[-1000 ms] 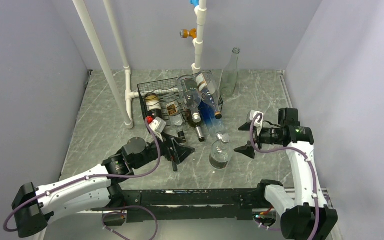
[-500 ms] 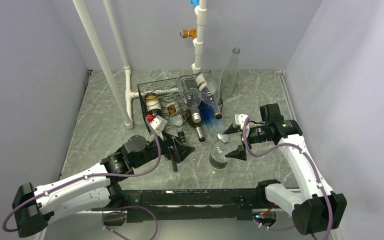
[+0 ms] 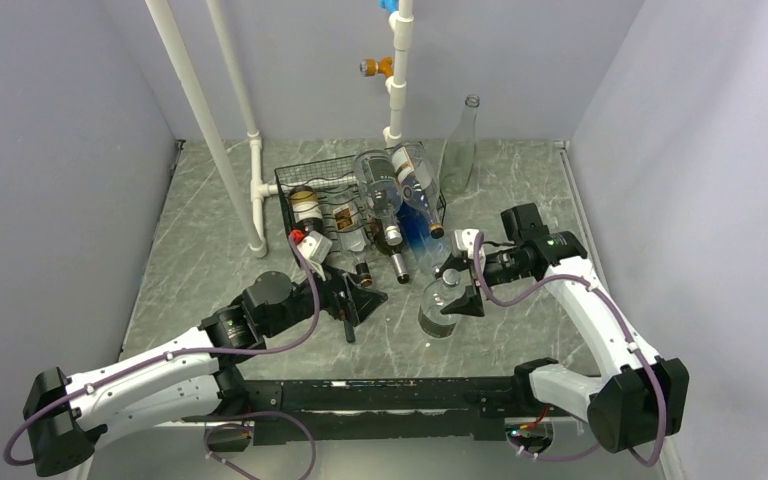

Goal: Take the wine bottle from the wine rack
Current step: Pick up the wine bottle from the center of the board, then place the wine bottle at the center of the board.

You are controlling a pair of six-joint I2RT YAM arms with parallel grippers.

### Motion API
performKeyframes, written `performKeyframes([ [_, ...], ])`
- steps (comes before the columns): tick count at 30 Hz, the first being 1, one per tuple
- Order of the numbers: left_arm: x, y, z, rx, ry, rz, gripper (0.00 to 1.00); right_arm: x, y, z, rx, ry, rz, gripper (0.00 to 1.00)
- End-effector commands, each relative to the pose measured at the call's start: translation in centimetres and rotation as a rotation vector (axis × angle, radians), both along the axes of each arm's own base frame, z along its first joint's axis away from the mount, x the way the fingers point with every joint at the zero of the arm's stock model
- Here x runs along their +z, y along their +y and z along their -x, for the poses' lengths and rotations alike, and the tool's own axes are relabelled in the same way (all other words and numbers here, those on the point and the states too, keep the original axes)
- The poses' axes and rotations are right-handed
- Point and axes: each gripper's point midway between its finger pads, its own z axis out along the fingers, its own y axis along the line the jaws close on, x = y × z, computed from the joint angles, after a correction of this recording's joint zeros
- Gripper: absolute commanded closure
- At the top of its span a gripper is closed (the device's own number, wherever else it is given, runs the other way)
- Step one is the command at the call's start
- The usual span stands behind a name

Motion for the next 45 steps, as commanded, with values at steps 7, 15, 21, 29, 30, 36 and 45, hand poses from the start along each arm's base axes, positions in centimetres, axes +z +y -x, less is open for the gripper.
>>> performKeyframes([
  [7,2.1,0.2,-0.5,0.022,-0.045,0.04,0.01,2.1,0.7,-0.3,0.048,-0.099,-0.064,0.58],
  [15,2.3,0.4,-0.4,0.023,-0.05,0.037,0.01,3.7,-0.7,0.2,0.035,-0.15,-0.077,0.96],
  [21,2.3,0.7,-0.4,0.03,-0.061,0.024,0.0,4.8,-3.9,-0.3,-0.063,-0.132,-0.026,1.0],
  [29,2.2,0.9,-0.4,0.032,-0.066,0.023,0.01,6.2,-8.9,-6.8,-0.353,-0.136,0.043,1.0],
  [30,2.1,1.0,-0.4,0.033,-0.067,0.024,0.01,6.6,-9.7,-8.2,-0.409,-0.156,0.044,1.0],
  [36,1.9,1.0,-0.4,0.034,-0.07,0.023,0.0,9.0,-13.8,-16.6,-0.754,-0.252,0.028,1.0],
  [45,1.5,1.1,-0.7,0.048,-0.071,0.003,0.0,13.1,-18.4,-26.4,-1.125,-0.343,-0.123,1.0],
])
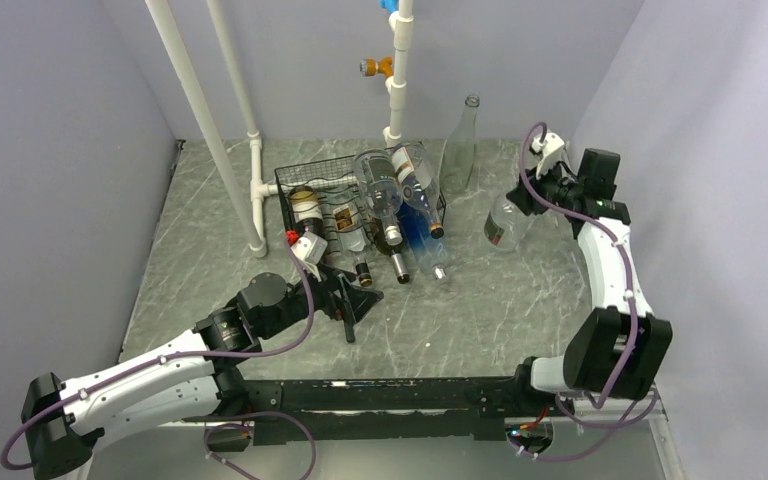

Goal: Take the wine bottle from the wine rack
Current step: Place the wine bottle at the center of the board.

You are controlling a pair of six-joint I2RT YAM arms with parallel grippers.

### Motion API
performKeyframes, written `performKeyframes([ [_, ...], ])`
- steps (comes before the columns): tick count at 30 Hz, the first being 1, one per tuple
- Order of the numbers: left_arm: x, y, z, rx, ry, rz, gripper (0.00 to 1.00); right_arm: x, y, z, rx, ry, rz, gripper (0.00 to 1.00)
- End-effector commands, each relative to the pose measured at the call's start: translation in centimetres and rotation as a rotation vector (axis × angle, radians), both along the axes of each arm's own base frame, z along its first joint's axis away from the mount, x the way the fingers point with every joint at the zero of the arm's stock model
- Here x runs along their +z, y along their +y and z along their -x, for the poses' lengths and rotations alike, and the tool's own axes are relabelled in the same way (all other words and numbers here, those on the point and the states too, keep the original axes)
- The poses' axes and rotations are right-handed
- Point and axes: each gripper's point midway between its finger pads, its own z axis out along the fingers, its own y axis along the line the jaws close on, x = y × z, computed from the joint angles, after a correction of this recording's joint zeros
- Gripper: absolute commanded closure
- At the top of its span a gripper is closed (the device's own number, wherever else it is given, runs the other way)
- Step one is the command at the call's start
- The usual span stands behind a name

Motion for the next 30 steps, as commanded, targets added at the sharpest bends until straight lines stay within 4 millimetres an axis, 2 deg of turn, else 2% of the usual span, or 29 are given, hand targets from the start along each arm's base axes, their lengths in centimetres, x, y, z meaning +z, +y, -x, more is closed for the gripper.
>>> performKeyframes([
  [1,1.0,0.2,-0.5,0.022,-0.04,0.009,0.01,9.1,-2.6,-6.9,-0.234,-0.328,-0.079,1.0],
  [9,0.3,-0.2,-1.0,0.027,-0.027,-0.024,0.01,11.1,-4.6,-13.4,-0.442,-0.423,-0.158,1.0],
  [12,0.2,-0.3,-1.2,0.033,-0.025,-0.031,0.01,11.0,-4.6,-15.7,-0.497,-0.439,-0.179,1.0],
  [15,0.2,-0.2,-1.3,0.04,-0.026,-0.039,0.0,11.5,-3.8,-17.4,-0.516,-0.46,-0.2,1.0],
  [23,-0.3,0.0,-1.8,0.062,-0.028,-0.073,0.0,11.9,-3.1,-21.6,-0.578,-0.469,-0.251,1.0],
  [30,-0.5,0.2,-2.0,0.07,-0.032,-0.095,0.0,10.7,-2.8,-23.3,-0.589,-0.447,-0.253,1.0],
])
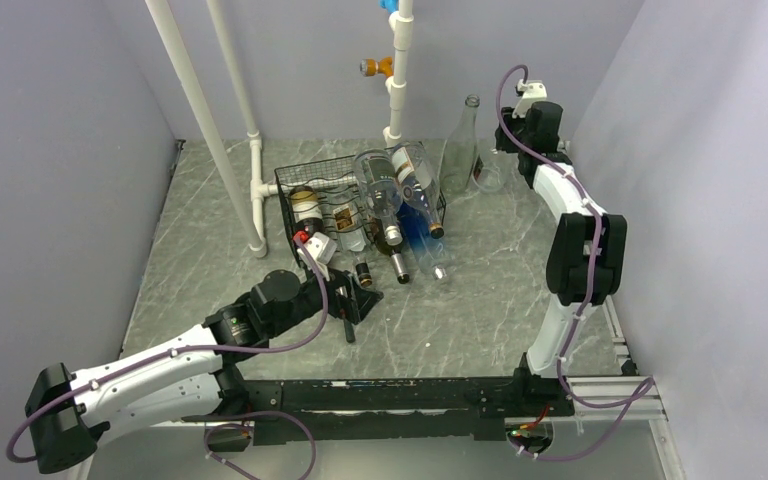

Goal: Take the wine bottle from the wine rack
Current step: Place the wine bottle at the center of the board.

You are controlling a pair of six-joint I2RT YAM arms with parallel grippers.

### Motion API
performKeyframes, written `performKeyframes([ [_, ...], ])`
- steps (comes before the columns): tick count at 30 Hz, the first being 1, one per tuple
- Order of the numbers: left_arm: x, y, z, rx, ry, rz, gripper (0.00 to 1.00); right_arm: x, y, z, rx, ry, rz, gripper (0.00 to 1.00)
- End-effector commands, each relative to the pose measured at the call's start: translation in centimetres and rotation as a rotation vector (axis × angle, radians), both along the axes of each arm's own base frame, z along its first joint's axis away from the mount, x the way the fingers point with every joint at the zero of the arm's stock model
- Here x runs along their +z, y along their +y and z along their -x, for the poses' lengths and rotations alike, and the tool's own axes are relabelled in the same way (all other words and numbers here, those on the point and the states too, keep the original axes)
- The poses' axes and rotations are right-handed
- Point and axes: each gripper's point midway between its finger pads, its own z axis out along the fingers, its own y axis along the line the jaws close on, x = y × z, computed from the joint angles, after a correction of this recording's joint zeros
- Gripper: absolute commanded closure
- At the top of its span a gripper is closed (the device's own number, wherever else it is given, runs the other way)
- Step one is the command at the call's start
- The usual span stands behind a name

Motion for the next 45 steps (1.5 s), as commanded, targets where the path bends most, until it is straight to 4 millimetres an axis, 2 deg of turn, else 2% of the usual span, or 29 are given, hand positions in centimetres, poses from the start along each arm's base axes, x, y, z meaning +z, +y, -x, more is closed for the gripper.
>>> performKeyframes([
  [1,2.3,0.0,-0.8,0.02,-0.047,0.023,0.01,12.0,-0.8,-2.1,-0.043,-0.346,-0.003,1.0],
  [14,2.3,-0.3,-0.7,0.008,-0.041,0.032,0.0,9.7,0.4,-1.7,0.017,-0.284,-0.011,0.58],
  [25,3.2,-0.4,-0.4,0.001,-0.032,0.055,0.0,11.0,-0.5,0.2,-0.009,-0.292,0.01,0.25],
  [29,3.7,-0.5,-0.4,-0.001,-0.032,0.073,0.0,11.5,-1.1,2.0,-0.029,-0.292,0.01,0.18],
  [32,4.1,-0.5,-0.4,0.002,-0.032,0.082,0.0,11.1,-1.6,3.7,-0.038,-0.279,0.008,0.15],
  [36,4.4,-0.6,-0.5,0.003,-0.028,0.09,0.0,11.1,-1.4,6.3,-0.008,-0.251,0.008,0.11],
  [39,4.7,-0.8,-0.6,-0.003,-0.023,0.095,0.01,10.7,-0.6,8.7,0.056,-0.206,0.015,0.07],
  [45,4.8,-0.9,-1.3,0.019,0.011,0.099,0.01,9.3,1.9,15.1,0.227,-0.073,0.028,0.01],
])
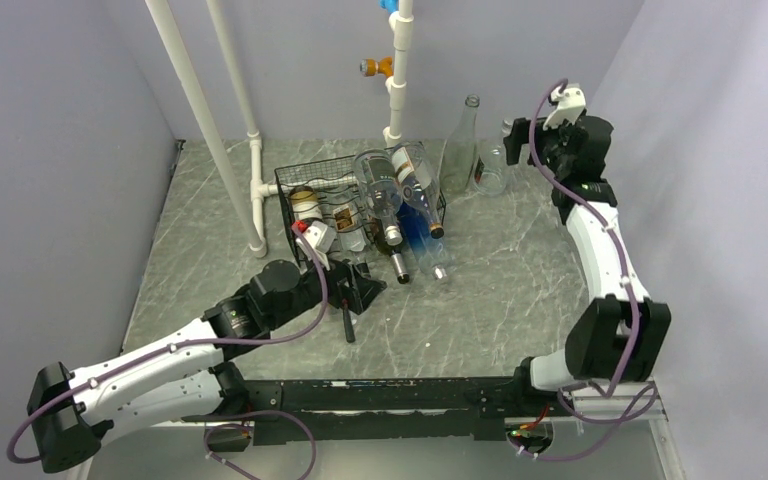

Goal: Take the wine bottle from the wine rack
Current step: Place the wine bottle at the center of the board, then pick up the wine bottle from the wine rack.

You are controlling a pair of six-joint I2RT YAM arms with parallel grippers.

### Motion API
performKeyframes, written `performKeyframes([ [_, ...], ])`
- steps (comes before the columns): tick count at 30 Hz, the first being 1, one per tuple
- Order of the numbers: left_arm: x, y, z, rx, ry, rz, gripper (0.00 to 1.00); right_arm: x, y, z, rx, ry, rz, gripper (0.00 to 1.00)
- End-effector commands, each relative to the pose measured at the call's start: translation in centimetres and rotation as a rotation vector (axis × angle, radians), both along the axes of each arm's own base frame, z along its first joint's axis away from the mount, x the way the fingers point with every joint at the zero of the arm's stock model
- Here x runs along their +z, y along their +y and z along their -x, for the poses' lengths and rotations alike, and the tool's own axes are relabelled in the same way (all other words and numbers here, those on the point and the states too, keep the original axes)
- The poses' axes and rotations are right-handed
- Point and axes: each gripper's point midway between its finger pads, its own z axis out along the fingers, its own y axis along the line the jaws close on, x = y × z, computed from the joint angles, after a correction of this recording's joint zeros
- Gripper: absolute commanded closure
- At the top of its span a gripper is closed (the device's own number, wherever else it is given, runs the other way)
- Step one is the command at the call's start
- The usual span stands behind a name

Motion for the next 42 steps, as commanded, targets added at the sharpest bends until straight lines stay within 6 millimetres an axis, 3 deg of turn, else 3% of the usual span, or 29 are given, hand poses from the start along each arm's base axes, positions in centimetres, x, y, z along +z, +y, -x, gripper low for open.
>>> performKeyframes([
  [1,2.5,-0.5,-0.8,0.009,0.01,0.053,0.01,-0.4,2.6,5.4,0.168,0.078,0.032,0.0],
  [9,2.8,-1.0,-2.7,0.049,0.081,0.0,0.01,-4.2,5.1,12.7,0.344,0.168,0.041,0.0],
  [15,2.2,-0.7,-5.3,0.203,0.17,-0.066,0.01,-5.7,4.7,15.5,0.36,0.159,-0.017,0.0],
  [24,1.4,-1.0,-9.8,0.425,0.266,-0.264,0.0,-6.1,4.4,16.1,0.368,0.149,-0.037,0.0],
  [30,0.5,-2.2,-12.8,0.498,0.254,-0.384,0.07,-5.9,4.4,16.2,0.368,0.14,-0.027,0.0],
  [42,-2.2,-2.9,-16.6,0.658,0.26,-0.436,0.18,-5.7,3.9,16.1,0.337,0.135,-0.008,0.0],
])
